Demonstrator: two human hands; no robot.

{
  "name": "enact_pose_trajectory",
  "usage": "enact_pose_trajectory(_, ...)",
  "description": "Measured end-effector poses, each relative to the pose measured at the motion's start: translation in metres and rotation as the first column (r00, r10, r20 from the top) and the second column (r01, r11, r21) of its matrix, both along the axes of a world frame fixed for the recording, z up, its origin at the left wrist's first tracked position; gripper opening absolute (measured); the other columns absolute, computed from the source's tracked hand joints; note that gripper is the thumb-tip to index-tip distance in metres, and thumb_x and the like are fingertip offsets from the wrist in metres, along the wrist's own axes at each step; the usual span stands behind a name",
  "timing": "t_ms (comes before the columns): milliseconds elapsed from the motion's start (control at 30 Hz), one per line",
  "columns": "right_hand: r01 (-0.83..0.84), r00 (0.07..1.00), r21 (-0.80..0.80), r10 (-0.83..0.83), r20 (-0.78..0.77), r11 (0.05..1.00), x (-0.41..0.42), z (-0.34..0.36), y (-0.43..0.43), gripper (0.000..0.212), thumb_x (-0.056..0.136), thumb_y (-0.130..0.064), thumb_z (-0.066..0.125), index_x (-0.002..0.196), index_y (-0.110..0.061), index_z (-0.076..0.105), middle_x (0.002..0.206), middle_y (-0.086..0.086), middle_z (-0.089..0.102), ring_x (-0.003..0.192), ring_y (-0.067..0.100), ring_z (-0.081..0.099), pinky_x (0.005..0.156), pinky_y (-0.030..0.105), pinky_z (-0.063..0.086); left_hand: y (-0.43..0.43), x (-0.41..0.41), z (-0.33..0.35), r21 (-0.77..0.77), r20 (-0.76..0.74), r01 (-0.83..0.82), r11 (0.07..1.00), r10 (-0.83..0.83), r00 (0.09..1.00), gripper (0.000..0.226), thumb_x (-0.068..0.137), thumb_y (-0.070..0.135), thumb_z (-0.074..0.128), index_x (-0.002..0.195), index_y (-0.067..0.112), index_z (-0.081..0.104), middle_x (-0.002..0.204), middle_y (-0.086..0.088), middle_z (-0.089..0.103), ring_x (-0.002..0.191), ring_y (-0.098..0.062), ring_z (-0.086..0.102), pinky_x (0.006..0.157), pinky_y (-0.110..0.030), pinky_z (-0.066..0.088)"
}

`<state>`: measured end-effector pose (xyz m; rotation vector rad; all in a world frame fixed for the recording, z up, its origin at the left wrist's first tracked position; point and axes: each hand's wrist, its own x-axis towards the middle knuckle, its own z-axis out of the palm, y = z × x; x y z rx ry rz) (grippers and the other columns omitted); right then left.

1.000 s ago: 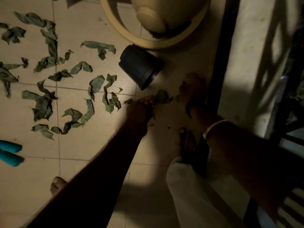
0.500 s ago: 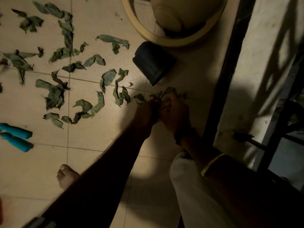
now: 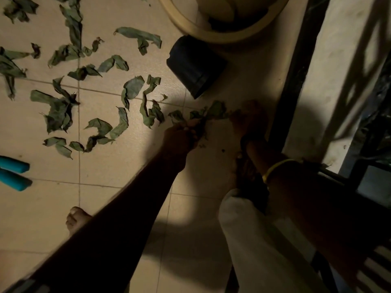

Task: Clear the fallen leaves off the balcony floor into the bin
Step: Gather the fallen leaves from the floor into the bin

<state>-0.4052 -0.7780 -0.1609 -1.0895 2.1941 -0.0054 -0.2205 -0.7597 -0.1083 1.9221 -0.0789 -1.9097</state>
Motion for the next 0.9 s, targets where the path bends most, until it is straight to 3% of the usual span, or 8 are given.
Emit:
enact_pose_trajectory(133,0.028,0.995,-0.019,-0.026,0.094,0.999,0.002,-0.031,-0.001,0.057,0.077,-0.032,0.082,0.122,-0.006,0.060,0.123,0.017,0.059,0.111,0.030,0.057,0.085,0.027,0.040,0.012,0.004,-0.010,0.028,-0.004,-0.031,0.999,0.031,1.000,0.019,0.100,0.003,0.046,0.108,0.004,0.064,0.077,-0.002,0.062,0.055,-0.005,0.062,0.052,-0.018,0.049)
enact_pose_trajectory(200,-0.037,0.998,-0.052,0.039,0.045,0.998,0.006,-0.039,0.002,0.046,0.082,-0.026,0.075,0.121,-0.005,0.062,0.125,0.019,0.059,0.118,0.033,0.054,0.096,0.032,0.043,0.016,0.006,-0.012,0.035,-0.011,-0.035,0.999,0.035,0.999,0.019,0.100,0.003,0.046,0.099,0.008,0.064,0.076,-0.002,0.061,0.059,-0.007,0.060,0.055,-0.019,0.048)
enact_pose_trajectory(300,-0.180,0.982,-0.087,0.173,-0.080,0.980,0.007,-0.044,0.006,0.016,0.087,-0.017,0.061,0.097,-0.011,0.072,0.105,0.013,0.069,0.106,0.034,0.062,0.086,0.037,0.048,0.020,0.007,-0.014,0.036,-0.034,-0.053,0.998,0.054,0.998,0.019,0.100,0.003,0.046,0.095,0.010,0.063,0.078,-0.003,0.059,0.064,-0.010,0.058,0.056,-0.019,0.047)
enact_pose_trajectory(400,-0.130,0.990,-0.049,0.127,-0.063,0.990,0.001,-0.044,0.010,0.015,0.089,-0.015,0.061,0.096,-0.013,0.075,0.103,0.009,0.073,0.103,0.028,0.065,0.087,0.032,0.048,0.021,0.007,-0.013,0.041,-0.013,-0.044,0.998,0.044,0.999,0.016,0.100,0.005,0.048,0.097,0.011,0.063,0.081,-0.004,0.060,0.072,-0.012,0.058,0.060,-0.021,0.049)
enact_pose_trajectory(633,0.089,0.934,-0.106,-0.046,0.355,0.990,0.044,0.023,0.030,0.016,0.079,-0.013,0.078,0.092,-0.019,0.071,0.083,-0.006,0.068,0.079,0.007,0.064,0.070,0.019,0.054,0.009,0.002,0.000,0.103,0.079,0.021,0.994,-0.029,0.996,0.023,0.099,0.017,0.056,0.113,0.004,0.068,0.086,-0.006,0.066,0.073,-0.014,0.063,0.058,-0.021,0.053)
enact_pose_trajectory(733,0.123,0.854,-0.087,-0.061,0.517,0.989,0.075,0.058,0.040,0.028,0.079,-0.013,0.081,0.101,-0.020,0.066,0.085,-0.012,0.068,0.080,0.002,0.066,0.066,0.015,0.055,-0.001,-0.004,0.012,0.109,-0.035,0.054,0.993,-0.051,0.998,0.038,0.100,0.040,0.048,0.109,0.011,0.069,0.088,-0.006,0.072,0.077,-0.019,0.068,0.071,-0.028,0.055)
enact_pose_trajectory(800,0.120,0.863,-0.101,-0.053,0.503,0.988,0.090,0.069,0.045,0.032,0.081,-0.010,0.079,0.109,-0.017,0.065,0.093,-0.006,0.071,0.087,0.010,0.069,0.071,0.024,0.059,-0.006,-0.007,0.018,0.108,-0.050,0.055,0.993,-0.050,0.997,0.034,0.104,0.032,0.042,0.097,0.012,0.067,0.079,-0.005,0.068,0.064,-0.014,0.064,0.061,-0.022,0.050)
enact_pose_trajectory(900,0.096,0.798,-0.067,-0.036,0.602,0.993,0.097,0.075,0.040,0.045,0.082,-0.003,0.076,0.121,-0.018,0.060,0.106,-0.007,0.069,0.098,0.010,0.068,0.075,0.019,0.058,-0.007,0.000,0.016,0.059,0.050,0.022,0.998,-0.025,0.998,0.027,0.101,0.009,0.041,0.088,0.006,0.064,0.074,-0.008,0.061,0.060,-0.017,0.056,0.048,-0.021,0.044)
